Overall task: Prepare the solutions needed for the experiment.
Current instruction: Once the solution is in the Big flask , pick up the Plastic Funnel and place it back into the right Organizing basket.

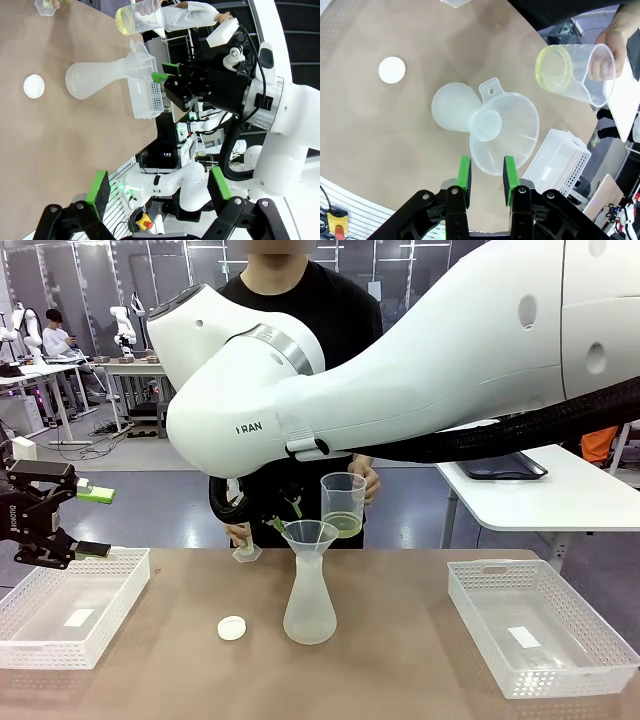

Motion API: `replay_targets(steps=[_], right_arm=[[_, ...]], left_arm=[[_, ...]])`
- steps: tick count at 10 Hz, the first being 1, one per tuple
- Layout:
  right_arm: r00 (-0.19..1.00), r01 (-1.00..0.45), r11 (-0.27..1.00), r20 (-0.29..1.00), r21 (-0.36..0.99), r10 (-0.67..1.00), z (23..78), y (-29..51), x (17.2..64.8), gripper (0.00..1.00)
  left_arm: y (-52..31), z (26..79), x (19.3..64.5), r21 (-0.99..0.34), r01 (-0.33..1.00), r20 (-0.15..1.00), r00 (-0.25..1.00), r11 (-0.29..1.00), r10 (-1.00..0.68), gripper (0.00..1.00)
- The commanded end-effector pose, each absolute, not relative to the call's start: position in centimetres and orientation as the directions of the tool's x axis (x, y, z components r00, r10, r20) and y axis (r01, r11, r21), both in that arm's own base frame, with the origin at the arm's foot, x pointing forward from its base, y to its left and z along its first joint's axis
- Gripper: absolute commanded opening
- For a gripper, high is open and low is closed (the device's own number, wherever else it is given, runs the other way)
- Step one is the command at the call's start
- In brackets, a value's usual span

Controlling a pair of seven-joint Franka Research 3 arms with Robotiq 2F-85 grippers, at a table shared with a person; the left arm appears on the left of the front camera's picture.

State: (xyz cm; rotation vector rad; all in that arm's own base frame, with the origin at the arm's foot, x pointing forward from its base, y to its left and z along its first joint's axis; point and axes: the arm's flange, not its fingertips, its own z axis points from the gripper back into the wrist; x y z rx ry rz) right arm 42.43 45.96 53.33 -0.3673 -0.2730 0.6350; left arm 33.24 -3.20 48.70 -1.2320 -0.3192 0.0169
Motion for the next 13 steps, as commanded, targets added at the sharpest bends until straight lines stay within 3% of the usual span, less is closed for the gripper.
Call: replay_targets(steps=[1,3,8,13], right_arm=[[0.773,-0.525,0.744,0.135,-0.413,0.62,53.3,46.0,42.4,0.35],[0.756,-0.553,0.693,0.07,-0.463,0.65,55.7,45.2,41.2,0.35],[0.909,-0.307,0.854,0.136,-0.42,0.394,59.1,32.5,40.6,0.35],[0.974,-0.077,0.909,0.163,-0.41,0.156,61.0,20.8,40.6,0.35]], left_arm=[[-3.4,48.8,33.4,-0.934,0.165,0.232,0.955,0.318,0.186,1.0],[-3.4,48.8,33.4,-0.934,0.165,0.232,0.955,0.318,0.186,1.0],[-3.4,48.8,33.4,-0.934,0.165,0.232,0.955,0.318,0.186,1.0],[-3.4,48.8,33.4,-0.934,0.165,0.232,0.955,0.318,0.186,1.0]])
